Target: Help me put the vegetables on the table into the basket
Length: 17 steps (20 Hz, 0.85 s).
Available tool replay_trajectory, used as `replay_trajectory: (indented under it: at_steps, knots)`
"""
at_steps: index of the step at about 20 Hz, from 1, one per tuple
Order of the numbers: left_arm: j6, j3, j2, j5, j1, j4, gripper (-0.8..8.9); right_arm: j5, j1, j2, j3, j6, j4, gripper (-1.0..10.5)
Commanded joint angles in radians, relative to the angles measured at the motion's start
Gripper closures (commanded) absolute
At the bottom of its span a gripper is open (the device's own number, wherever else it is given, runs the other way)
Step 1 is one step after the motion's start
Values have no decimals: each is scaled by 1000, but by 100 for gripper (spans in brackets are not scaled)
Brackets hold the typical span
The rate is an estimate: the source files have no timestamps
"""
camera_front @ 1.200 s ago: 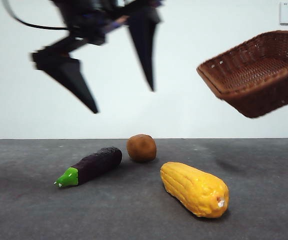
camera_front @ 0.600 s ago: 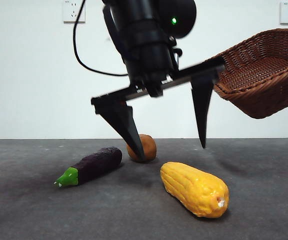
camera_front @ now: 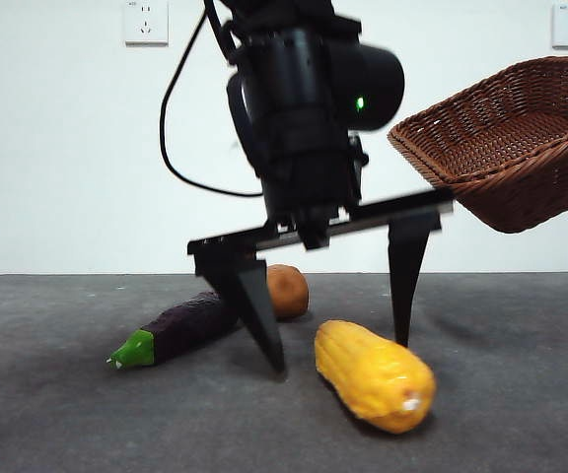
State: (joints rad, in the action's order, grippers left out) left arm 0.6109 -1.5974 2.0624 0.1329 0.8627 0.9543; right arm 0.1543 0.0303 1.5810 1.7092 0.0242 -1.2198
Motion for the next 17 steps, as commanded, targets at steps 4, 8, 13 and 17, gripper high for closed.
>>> replay_trajectory:
  at_steps: [4, 8, 13, 17]
  knots:
    - [-18, 0, 15, -25, 0, 0, 724, 6, -2, -2, 5, 3, 6, 959]
    - [-42, 0, 14, -22, 2, -4, 822, 6, -2, -2, 5, 3, 7, 959]
    - [-193, -83, -42, -29, 4, 110, 822, 5, -2, -2, 5, 9, 6, 959]
    - [-260, -113, -185, -102, 24, 154, 822, 2, -2, 0, 5, 10, -10, 959]
